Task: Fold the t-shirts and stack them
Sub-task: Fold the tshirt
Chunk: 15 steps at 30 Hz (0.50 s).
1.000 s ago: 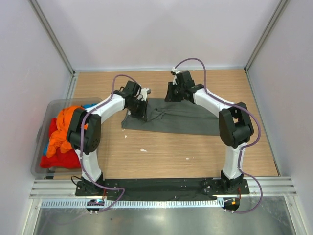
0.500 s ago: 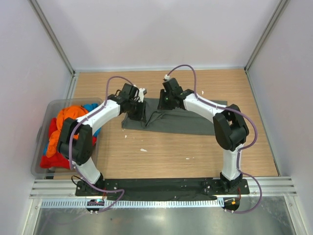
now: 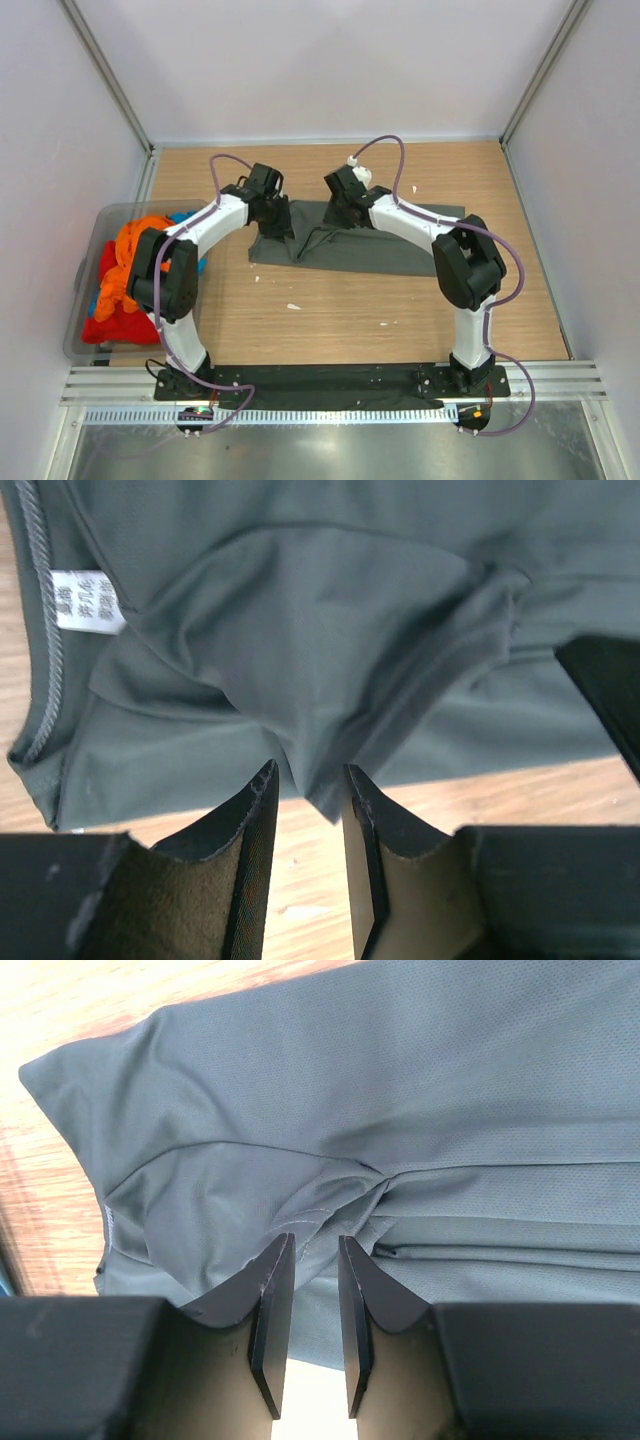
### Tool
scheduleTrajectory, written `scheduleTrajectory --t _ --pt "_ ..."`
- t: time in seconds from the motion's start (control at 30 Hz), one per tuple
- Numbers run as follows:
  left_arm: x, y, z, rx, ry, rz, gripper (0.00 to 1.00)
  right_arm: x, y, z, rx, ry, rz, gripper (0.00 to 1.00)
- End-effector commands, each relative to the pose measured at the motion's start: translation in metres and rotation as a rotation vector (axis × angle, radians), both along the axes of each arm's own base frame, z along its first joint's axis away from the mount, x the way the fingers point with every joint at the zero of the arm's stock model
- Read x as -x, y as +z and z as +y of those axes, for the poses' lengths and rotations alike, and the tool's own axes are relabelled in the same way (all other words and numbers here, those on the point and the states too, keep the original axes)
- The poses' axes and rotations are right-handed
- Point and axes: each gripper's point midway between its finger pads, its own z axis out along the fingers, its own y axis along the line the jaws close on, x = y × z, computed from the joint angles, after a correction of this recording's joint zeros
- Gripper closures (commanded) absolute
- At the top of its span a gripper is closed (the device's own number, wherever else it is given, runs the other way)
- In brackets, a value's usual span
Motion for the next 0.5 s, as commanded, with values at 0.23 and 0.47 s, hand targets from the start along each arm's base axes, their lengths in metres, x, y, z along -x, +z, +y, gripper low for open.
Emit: scheduleTrajectory --t 0.23,0.47 --pt "-0.028 -0.001 0.001 0.030 0.086 0.056 0.67 0.000 0.009 0.016 0.028 0.024 -0.073 0.70" --pt "-0.035 -0.010 0.015 0.015 0.130 0.092 0.67 0.004 0.002 0.023 0.072 0.062 -0.086 0.70"
